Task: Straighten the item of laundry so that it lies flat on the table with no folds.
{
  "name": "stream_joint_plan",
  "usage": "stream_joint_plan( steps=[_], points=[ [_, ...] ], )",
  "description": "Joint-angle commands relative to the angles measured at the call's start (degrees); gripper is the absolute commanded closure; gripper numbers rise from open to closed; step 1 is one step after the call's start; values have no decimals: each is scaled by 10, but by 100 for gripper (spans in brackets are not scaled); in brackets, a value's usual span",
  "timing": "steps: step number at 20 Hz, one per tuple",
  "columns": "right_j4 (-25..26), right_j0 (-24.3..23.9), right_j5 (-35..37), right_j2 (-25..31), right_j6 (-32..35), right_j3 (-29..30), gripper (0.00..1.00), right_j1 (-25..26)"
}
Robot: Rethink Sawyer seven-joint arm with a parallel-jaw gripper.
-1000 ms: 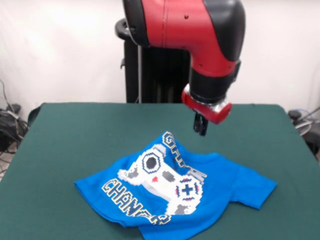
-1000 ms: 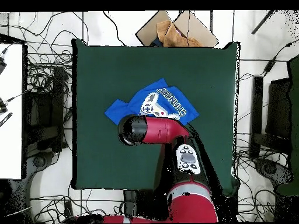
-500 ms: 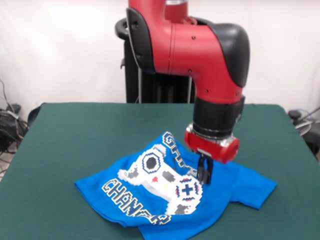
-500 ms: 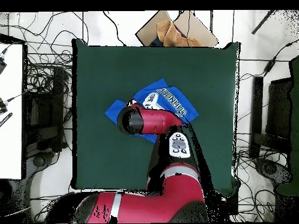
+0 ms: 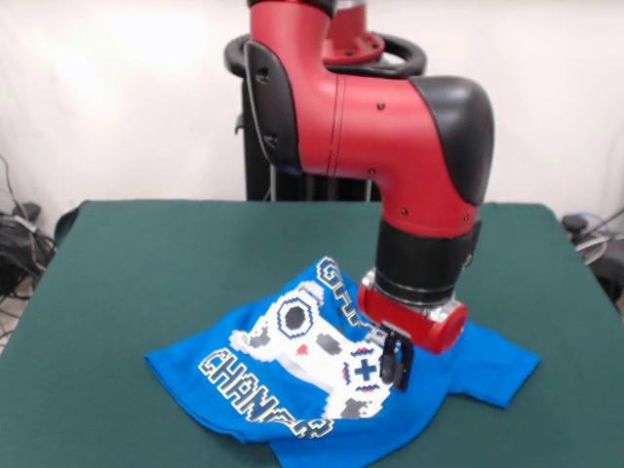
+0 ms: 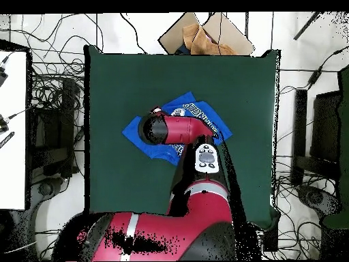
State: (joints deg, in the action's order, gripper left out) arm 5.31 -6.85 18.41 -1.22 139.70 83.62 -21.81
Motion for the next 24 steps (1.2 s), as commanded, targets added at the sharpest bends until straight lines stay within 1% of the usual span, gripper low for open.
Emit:
stream_joint_plan(
  steps=[1, 3, 5, 6, 10, 12, 13, 18, 19, 22, 23, 24],
  points=[
    [-21, 4, 53, -14, 44, -95, 100, 38],
    [-20, -4, 58, -6, 36, -120, 100, 52],
    [-22, -10, 80, 2, 27, -147, 100, 64],
    [-24, -12, 96, 7, 22, -163, 100, 70],
    [-27, -15, 117, 19, 16, -209, 100, 95],
    [-14, -17, 145, 12, -2, -230, 100, 109],
    [-2, -21, 168, 11, -24, -240, 100, 118],
    [19, -16, 207, -3, -37, -260, 100, 125],
    [41, -5, 285, -20, -71, -286, 100, 136],
    [57, 5, 283, -30, -66, -257, 100, 130],
    [58, 5, 286, -25, -67, -249, 100, 127],
    [59, 4, 304, -18, -74, -260, 100, 132]
  ],
)
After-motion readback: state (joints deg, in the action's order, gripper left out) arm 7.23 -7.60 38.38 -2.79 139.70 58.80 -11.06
